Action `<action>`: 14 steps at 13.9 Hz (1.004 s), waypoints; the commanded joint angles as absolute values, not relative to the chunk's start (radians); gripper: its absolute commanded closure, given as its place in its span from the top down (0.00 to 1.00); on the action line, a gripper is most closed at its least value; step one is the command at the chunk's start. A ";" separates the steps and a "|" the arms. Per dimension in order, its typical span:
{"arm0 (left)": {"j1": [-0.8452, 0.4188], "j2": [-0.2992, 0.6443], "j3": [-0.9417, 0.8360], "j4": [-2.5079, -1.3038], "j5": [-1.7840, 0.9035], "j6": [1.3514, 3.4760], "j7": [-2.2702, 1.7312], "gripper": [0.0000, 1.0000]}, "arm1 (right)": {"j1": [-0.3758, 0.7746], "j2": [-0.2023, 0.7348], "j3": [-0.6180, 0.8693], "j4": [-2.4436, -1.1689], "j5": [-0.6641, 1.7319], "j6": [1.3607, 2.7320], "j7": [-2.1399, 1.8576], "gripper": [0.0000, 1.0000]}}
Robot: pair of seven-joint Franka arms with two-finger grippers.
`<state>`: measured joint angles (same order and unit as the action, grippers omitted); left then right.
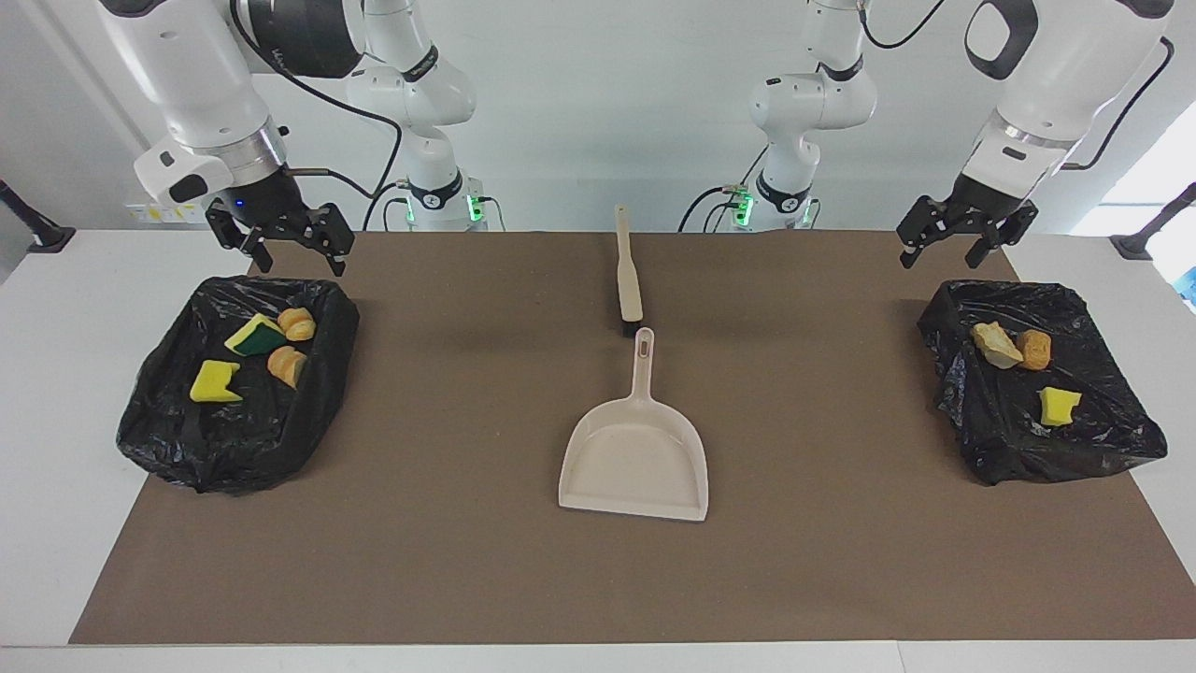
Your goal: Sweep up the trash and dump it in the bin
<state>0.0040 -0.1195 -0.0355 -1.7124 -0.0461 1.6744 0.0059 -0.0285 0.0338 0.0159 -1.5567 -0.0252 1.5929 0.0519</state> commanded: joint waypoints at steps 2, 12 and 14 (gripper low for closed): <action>0.006 -0.115 -0.041 -1.603 -0.048 1.586 0.023 1.00 | -0.034 0.015 0.018 -1.582 -0.026 1.606 0.064 1.00; 0.008 -0.132 -0.048 -1.591 -0.037 1.538 0.021 1.00 | -0.035 0.015 0.018 -1.583 -0.026 1.603 0.063 1.00; 0.008 -0.138 -0.048 -1.601 -0.038 1.549 0.021 1.00 | -0.034 0.015 0.018 -1.583 -0.026 1.603 0.064 1.00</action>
<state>0.0043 -0.1199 -0.0510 -1.5774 -0.0225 1.5414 0.0152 -0.0289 0.0338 0.0157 -1.5586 -0.0252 1.5928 0.0519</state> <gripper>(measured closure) 0.000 0.000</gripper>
